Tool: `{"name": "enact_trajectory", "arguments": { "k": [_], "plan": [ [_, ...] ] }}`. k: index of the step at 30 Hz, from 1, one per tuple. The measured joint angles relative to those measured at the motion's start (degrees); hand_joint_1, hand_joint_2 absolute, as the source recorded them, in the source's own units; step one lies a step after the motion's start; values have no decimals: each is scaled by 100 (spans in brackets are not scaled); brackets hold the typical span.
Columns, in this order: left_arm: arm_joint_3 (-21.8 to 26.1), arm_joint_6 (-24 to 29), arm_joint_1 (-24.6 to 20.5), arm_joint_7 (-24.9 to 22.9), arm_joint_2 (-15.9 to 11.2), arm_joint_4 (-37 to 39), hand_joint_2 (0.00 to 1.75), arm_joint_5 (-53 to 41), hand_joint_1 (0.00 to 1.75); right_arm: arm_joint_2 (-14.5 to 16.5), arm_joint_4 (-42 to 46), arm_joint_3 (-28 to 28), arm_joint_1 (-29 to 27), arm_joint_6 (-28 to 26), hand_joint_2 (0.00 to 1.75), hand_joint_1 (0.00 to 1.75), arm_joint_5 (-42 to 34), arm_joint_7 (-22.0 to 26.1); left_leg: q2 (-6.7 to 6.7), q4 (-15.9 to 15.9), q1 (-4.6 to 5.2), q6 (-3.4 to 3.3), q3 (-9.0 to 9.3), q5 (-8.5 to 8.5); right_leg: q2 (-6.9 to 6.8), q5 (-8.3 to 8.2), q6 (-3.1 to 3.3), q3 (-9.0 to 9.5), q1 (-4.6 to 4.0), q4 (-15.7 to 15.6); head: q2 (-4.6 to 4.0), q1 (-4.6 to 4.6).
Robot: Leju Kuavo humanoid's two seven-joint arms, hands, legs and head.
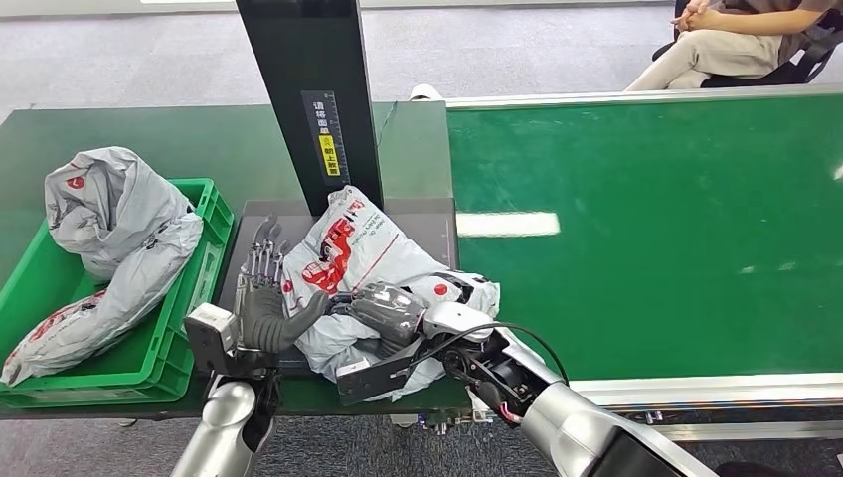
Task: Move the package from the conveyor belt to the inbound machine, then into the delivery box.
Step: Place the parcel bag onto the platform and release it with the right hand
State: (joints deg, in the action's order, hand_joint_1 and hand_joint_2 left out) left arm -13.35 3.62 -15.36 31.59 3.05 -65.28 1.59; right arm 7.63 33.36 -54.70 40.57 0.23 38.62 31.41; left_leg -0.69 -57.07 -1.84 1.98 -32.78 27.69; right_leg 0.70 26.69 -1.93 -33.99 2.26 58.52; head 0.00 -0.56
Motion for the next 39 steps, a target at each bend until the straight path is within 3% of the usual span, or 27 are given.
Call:
{"name": "enact_trajectory", "arguments": {
  "k": [12, 13, 16, 17, 27, 39],
  "plan": [
    [-102, -177, 566, 66, -113, -1350, 175, -2, 0, -10, -698, 70, 160, -1015, 175, 169, 220, -164, 0, 0, 0, 0, -1, 0, 0, 0, 0, -1, 0, -1, 0, 0],
    [-114, -206, 591, 64, -121, -1397, 175, 3, 0, -11, -736, 93, 168, -1031, 175, 151, 195, -160, 0, 0, 0, 0, -1, 0, 0, 0, 0, -1, 0, -1, 0, 0],
    [-134, -347, 650, 35, -134, -1475, 175, 17, 0, -13, -825, 210, 173, -1188, 175, 27, 136, -158, 1, 0, 0, 0, -1, 0, -1, 0, 0, -1, 0, -1, 0, 1],
    [-140, -394, 662, 21, -133, -1484, 175, 13, 0, -14, -854, 258, 171, -1266, 175, 1, 132, -159, 1, 0, 0, 0, -1, 0, 0, 0, 0, -2, 0, -1, 0, 1],
    [-158, -546, 640, -91, -98, -1487, 175, -67, 0, 15, -949, 908, 74, -1717, 175, 0, -400, 326, 0, 0, 0, 0, -1, 0, 0, 0, 0, -4, 0, -1, 0, 1],
    [-157, -556, 631, -93, -80, -1487, 175, -72, 0, 42, -949, 1196, 11, -1737, 175, 0, -438, 364, -1, 0, 0, 0, -1, 0, 0, 0, 0, -4, 0, -1, 0, 1]
  ]
}}
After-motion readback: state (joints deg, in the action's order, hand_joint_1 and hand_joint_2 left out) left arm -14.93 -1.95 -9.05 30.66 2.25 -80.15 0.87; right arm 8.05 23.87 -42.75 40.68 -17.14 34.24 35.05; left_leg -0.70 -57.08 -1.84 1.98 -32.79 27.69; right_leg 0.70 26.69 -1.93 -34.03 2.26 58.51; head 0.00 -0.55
